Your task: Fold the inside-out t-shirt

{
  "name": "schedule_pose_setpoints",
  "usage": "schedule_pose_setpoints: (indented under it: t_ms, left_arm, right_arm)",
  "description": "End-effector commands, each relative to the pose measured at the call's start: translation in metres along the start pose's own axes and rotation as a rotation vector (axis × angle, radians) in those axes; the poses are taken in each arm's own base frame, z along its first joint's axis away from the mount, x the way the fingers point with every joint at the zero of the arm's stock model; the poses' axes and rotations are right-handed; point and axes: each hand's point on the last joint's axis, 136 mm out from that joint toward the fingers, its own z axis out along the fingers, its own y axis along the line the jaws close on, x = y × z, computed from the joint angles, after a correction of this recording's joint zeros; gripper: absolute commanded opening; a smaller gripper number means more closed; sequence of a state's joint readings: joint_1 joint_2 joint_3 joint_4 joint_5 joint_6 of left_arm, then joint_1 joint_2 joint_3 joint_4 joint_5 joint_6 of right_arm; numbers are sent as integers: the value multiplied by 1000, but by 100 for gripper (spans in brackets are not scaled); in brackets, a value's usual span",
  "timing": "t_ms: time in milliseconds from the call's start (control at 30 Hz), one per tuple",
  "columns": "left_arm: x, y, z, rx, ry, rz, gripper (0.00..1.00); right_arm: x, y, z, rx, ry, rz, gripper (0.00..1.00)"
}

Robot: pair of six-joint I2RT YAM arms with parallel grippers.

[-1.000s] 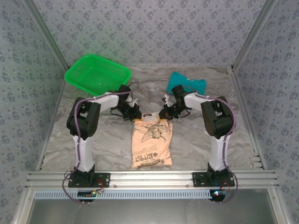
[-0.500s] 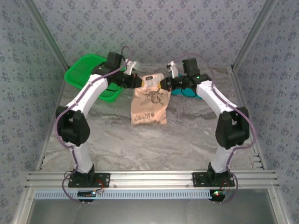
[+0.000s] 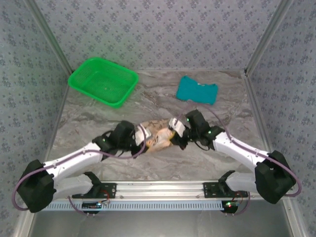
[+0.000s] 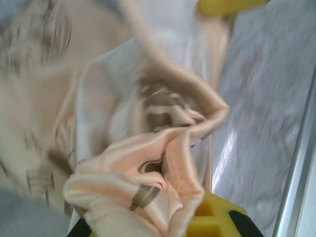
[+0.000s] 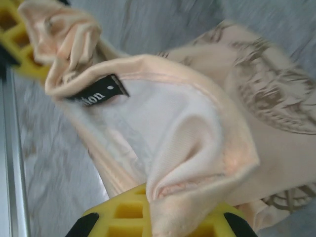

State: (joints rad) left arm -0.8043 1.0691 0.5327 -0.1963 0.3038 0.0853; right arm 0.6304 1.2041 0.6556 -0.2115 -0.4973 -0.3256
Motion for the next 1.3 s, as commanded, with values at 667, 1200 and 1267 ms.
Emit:
schedule_pose_setpoints:
  t_ms: [667,1200,1267]
  left_arm:
    - [-65,42,-19,69,-3,-333,0]
    - [-17,161,72,-169,319,-668,1]
    - [-9,166,75,-204,349,-699,13]
  right_arm:
    - [-10,-37,-14,-170,71,212,0]
    - [18,-117,51,-59,330,631,0]
    - [28,-122,59,-34,371,676,1]
